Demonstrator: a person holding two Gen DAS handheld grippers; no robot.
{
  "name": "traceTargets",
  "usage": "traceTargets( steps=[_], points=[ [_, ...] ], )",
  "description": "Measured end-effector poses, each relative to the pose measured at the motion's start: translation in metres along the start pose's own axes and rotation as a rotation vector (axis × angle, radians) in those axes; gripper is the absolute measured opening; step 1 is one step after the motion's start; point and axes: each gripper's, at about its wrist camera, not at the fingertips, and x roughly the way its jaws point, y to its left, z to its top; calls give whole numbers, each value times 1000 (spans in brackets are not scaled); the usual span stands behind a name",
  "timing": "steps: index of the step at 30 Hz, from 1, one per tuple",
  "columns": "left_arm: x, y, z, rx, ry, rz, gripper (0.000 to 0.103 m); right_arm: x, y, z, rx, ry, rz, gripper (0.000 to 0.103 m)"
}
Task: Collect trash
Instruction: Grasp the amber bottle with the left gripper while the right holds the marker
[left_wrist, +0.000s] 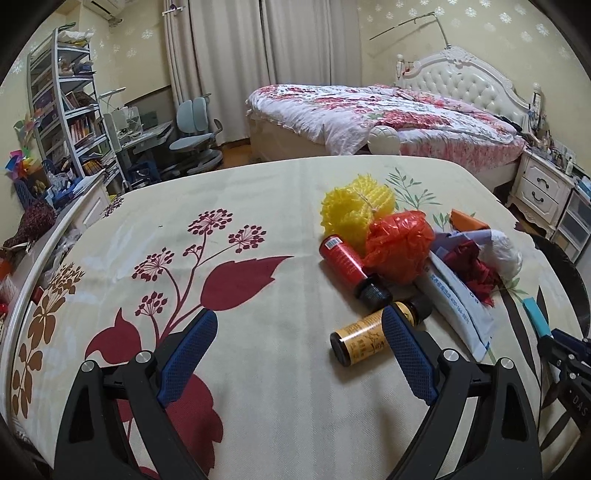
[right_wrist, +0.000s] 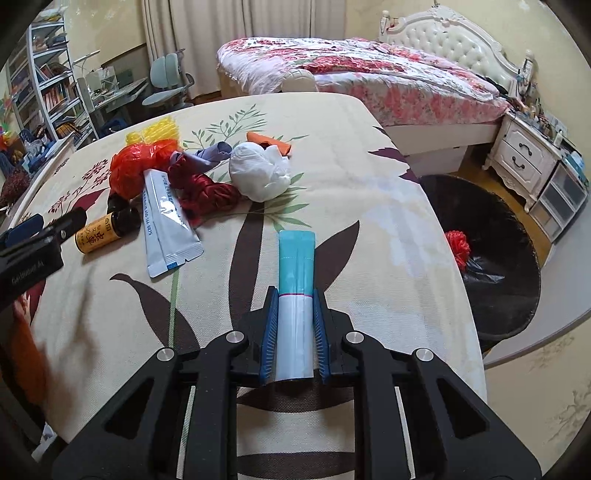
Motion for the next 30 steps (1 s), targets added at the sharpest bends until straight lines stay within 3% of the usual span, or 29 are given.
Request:
traceTargets(
  steps=[6, 15, 27, 30],
  points=[
    [17, 14, 0, -9, 71, 78, 90, 1, -4, 0, 3, -9, 14, 19],
    [10, 1, -12, 31, 102, -7, 90, 1, -5, -1, 10, -14, 23, 19],
    [-12, -19, -11, 13, 51, -56, 90, -1, -12, -2, 10, -21, 23, 18],
    [-7, -28, -8, 26, 66, -82, 83, -1, -15, -3, 17, -23, 28, 18]
  ],
)
